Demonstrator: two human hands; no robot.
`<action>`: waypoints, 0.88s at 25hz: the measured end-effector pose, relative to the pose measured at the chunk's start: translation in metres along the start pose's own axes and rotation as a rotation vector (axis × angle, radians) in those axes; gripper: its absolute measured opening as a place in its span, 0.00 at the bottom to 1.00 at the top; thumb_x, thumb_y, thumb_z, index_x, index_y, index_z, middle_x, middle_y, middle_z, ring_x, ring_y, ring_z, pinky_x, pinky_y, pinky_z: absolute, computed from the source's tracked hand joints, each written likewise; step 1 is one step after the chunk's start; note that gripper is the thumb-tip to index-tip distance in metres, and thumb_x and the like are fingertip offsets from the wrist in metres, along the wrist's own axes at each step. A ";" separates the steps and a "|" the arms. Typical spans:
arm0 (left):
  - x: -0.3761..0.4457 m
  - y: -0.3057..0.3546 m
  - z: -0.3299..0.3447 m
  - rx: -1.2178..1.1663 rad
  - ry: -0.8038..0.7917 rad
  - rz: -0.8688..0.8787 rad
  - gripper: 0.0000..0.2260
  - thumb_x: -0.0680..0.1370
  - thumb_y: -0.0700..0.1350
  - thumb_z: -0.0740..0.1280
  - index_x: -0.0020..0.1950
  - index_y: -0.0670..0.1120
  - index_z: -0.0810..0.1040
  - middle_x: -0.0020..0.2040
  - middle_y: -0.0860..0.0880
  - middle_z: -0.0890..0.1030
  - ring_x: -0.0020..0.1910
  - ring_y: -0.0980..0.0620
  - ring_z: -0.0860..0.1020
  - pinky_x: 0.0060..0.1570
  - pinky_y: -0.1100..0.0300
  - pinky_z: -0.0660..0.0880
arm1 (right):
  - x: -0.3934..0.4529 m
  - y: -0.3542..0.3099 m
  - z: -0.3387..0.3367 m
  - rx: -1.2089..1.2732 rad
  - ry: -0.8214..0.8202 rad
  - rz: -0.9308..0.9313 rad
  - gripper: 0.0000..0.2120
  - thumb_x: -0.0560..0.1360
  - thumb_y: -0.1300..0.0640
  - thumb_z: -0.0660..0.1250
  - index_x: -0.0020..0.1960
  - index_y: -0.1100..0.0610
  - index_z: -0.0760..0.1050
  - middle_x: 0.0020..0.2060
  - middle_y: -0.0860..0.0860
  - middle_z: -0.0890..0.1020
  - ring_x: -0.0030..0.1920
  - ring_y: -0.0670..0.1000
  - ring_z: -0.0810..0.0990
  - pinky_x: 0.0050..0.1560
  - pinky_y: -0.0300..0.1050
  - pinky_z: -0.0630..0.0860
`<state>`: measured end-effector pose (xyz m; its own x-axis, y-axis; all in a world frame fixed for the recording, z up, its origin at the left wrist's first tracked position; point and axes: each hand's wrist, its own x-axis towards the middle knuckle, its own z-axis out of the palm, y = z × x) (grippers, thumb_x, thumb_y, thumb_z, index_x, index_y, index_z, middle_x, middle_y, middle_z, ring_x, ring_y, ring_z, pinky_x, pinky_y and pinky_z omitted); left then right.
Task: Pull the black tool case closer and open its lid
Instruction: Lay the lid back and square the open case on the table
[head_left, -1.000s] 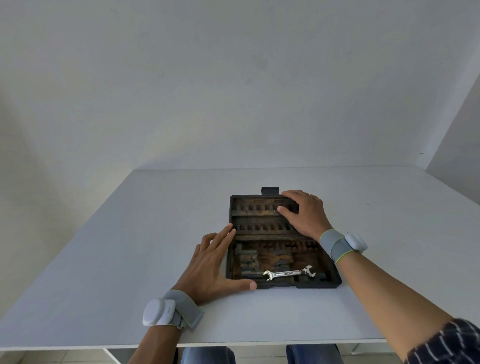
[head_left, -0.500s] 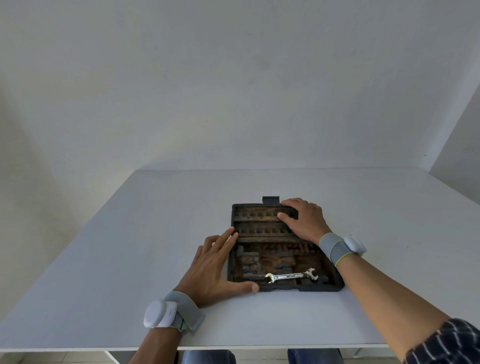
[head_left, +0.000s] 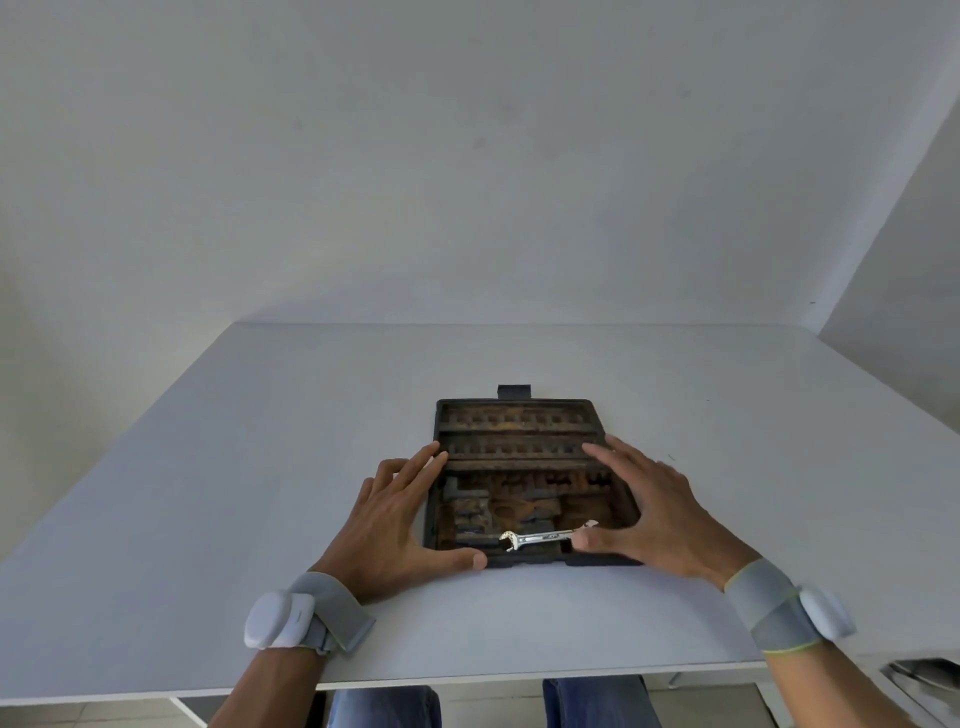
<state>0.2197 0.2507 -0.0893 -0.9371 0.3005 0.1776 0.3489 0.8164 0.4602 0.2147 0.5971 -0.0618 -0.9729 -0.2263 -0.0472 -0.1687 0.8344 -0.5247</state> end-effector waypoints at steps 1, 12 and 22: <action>0.000 -0.001 0.000 -0.002 0.000 0.000 0.57 0.65 0.82 0.65 0.86 0.55 0.52 0.85 0.61 0.50 0.78 0.57 0.53 0.76 0.52 0.57 | -0.007 0.002 0.002 -0.002 -0.048 0.002 0.60 0.54 0.14 0.69 0.81 0.29 0.51 0.85 0.37 0.47 0.85 0.50 0.49 0.85 0.59 0.45; 0.012 -0.005 -0.002 -0.150 -0.036 -0.063 0.57 0.64 0.80 0.70 0.85 0.57 0.53 0.84 0.62 0.54 0.76 0.60 0.55 0.75 0.51 0.59 | 0.002 0.004 0.011 -0.025 -0.008 -0.012 0.63 0.53 0.14 0.71 0.82 0.30 0.49 0.85 0.36 0.43 0.85 0.55 0.47 0.84 0.57 0.48; 0.049 -0.018 -0.009 -0.140 -0.087 -0.143 0.60 0.59 0.85 0.64 0.85 0.59 0.54 0.84 0.57 0.59 0.73 0.54 0.59 0.74 0.43 0.58 | 0.033 -0.003 0.005 -0.043 0.006 -0.010 0.62 0.55 0.16 0.71 0.83 0.33 0.50 0.86 0.40 0.45 0.85 0.55 0.51 0.83 0.58 0.46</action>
<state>0.1675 0.2462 -0.0816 -0.9722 0.2325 0.0287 0.2039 0.7792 0.5926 0.1835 0.5850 -0.0660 -0.9720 -0.2318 -0.0375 -0.1845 0.8528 -0.4885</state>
